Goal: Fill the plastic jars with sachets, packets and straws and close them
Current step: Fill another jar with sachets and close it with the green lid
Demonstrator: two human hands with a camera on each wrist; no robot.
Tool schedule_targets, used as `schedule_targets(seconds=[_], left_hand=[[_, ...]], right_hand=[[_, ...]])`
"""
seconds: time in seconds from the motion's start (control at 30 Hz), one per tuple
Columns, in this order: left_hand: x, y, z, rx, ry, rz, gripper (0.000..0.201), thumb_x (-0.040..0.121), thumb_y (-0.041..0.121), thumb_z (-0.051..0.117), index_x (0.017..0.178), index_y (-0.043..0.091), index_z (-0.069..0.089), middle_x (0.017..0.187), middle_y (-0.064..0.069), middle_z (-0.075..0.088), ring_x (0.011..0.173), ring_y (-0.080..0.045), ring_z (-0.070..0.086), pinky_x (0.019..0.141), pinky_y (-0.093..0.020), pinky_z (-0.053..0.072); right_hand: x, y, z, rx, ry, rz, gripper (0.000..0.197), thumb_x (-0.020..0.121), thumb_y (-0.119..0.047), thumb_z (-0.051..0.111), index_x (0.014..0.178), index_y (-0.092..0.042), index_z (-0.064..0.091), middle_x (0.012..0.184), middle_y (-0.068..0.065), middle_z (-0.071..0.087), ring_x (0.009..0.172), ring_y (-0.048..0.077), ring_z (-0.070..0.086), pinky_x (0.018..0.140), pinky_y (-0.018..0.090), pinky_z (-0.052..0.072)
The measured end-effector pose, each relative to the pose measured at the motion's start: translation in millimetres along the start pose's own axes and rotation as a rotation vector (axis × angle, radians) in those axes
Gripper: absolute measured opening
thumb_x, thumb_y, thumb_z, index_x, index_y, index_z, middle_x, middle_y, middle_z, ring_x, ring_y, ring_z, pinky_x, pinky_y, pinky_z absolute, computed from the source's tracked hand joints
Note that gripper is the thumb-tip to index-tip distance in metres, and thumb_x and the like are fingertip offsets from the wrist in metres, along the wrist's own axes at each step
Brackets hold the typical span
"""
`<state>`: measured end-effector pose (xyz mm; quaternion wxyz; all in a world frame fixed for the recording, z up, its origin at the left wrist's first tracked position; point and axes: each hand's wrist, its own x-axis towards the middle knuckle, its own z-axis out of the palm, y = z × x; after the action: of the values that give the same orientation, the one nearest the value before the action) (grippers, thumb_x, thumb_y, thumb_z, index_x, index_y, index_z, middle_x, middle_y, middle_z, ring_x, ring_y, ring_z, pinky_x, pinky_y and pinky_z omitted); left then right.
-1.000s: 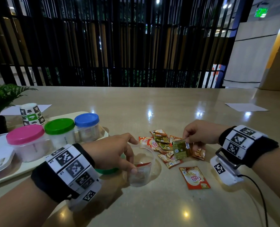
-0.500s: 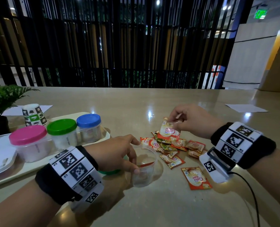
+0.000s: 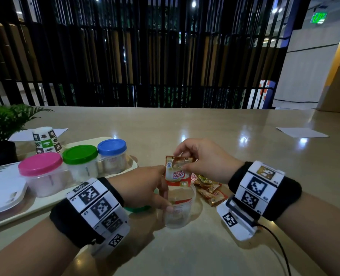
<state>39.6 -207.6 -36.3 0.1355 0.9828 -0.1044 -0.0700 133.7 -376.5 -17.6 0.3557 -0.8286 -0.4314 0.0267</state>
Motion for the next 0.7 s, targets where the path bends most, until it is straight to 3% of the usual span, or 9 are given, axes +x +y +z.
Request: schedule_targets(seconds=[0.13, 0.2, 0.3, 0.4, 0.63, 0.7], left_hand=[[0.1, 0.0, -0.2, -0.006, 0.010, 0.001, 0.027, 0.077, 0.047, 0.075, 0.066, 0.040, 0.051, 0.126, 0.014, 0.052, 0.111, -0.009, 0.052, 0.101, -0.033, 0.044], [0.3, 0.9, -1.1, 0.017, -0.002, -0.007, 0.024, 0.078, 0.049, 0.072, 0.065, 0.039, 0.054, 0.134, 0.015, 0.045, 0.115, -0.010, 0.049, 0.102, -0.032, 0.043], [1.2, 0.0, -1.4, 0.024, -0.007, -0.004, 0.017, 0.078, 0.050, 0.072, 0.076, 0.034, 0.065, 0.136, 0.016, 0.043, 0.117, -0.009, 0.047, 0.104, -0.032, 0.042], [1.8, -1.5, -1.1, 0.015, -0.015, 0.000, 0.019, 0.078, 0.050, 0.072, 0.081, 0.032, 0.066, 0.134, 0.016, 0.045, 0.117, -0.009, 0.048, 0.105, -0.033, 0.041], [3.6, -3.4, -0.6, 0.095, 0.013, -0.018, 0.033, 0.077, 0.053, 0.071, 0.095, 0.025, 0.073, 0.148, 0.017, 0.038, 0.130, -0.008, 0.040, 0.107, -0.032, 0.036], [4.7, -2.6, -1.9, 0.118, 0.014, -0.020, 0.036, 0.076, 0.053, 0.072, 0.100, 0.025, 0.071, 0.149, 0.017, 0.038, 0.132, -0.009, 0.039, 0.107, -0.032, 0.035]], right_hand=[[-4.9, 4.9, 11.7, -0.033, -0.077, 0.015, 0.021, 0.077, -0.001, 0.073, 0.090, -0.017, 0.068, 0.087, -0.001, 0.068, 0.080, 0.013, 0.065, 0.074, 0.029, 0.057], [-7.6, 7.3, 14.7, -0.024, -0.112, 0.018, 0.019, 0.080, -0.002, 0.071, 0.089, -0.018, 0.067, 0.085, -0.003, 0.067, 0.078, 0.009, 0.064, 0.074, 0.027, 0.057], [-8.0, 9.9, 12.2, -0.040, -0.091, 0.002, 0.018, 0.082, -0.004, 0.068, 0.088, -0.021, 0.066, 0.081, -0.008, 0.065, 0.072, 0.003, 0.060, 0.068, 0.021, 0.053], [-7.3, 8.8, 7.3, -0.043, -0.064, -0.017, 0.016, 0.082, -0.005, 0.068, 0.085, -0.020, 0.066, 0.082, -0.006, 0.066, 0.075, 0.006, 0.063, 0.068, 0.020, 0.054], [-12.6, 5.7, 8.5, -0.137, -0.312, 0.016, 0.016, 0.081, -0.010, 0.070, 0.086, -0.025, 0.066, 0.084, -0.006, 0.069, 0.079, 0.009, 0.065, 0.076, 0.032, 0.058], [-15.2, 3.5, 11.1, -0.159, -0.379, 0.006, 0.015, 0.083, -0.011, 0.067, 0.092, -0.023, 0.066, 0.084, -0.006, 0.069, 0.075, 0.006, 0.064, 0.073, 0.029, 0.056]])
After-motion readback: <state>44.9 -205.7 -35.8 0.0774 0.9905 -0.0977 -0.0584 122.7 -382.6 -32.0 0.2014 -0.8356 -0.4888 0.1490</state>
